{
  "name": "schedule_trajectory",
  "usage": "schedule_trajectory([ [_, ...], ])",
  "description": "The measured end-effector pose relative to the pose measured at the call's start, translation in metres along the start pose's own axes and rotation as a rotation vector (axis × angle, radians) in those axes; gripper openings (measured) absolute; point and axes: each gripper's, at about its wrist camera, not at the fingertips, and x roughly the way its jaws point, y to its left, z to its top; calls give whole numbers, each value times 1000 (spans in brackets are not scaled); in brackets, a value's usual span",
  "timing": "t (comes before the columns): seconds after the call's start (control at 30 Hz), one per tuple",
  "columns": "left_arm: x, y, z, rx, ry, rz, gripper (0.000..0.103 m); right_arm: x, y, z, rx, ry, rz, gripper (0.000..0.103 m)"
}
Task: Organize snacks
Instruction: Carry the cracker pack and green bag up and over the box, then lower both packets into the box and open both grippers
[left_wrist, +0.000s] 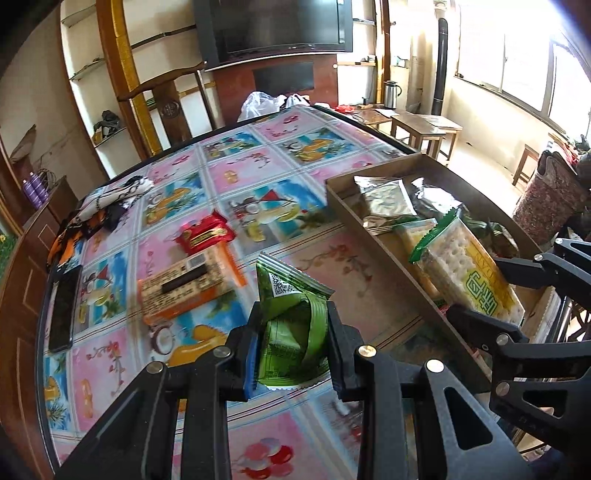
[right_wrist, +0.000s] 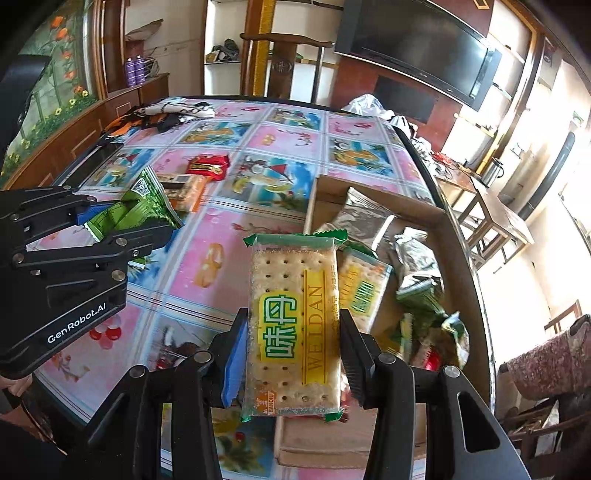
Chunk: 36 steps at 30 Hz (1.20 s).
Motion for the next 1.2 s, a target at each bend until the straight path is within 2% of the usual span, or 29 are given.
schedule_trajectory([
  [0.27, 5, -30, 13, 25, -7, -59, 29, -2, -41, -13, 100, 17, -18, 49],
  [0.53, 10, -64, 26, 42, -22, -191, 29, -4, -90, -32, 242, 40, -63, 49],
  [0.7, 20, -91, 31, 76, -2, -262, 29, -2, -117, -43, 317, 64, -65, 49],
  [0.9, 35, -124, 33, 120, 31, -300, 29, 2, -145, -57, 389, 95, -53, 49],
  [1.1, 54, -145, 32, 142, 70, -317, 29, 9, -158, -62, 401, 104, -25, 49],
  [1.2, 57, -151, 35, 152, 60, -326, 29, 15, -163, -64, 402, 120, -21, 49],
])
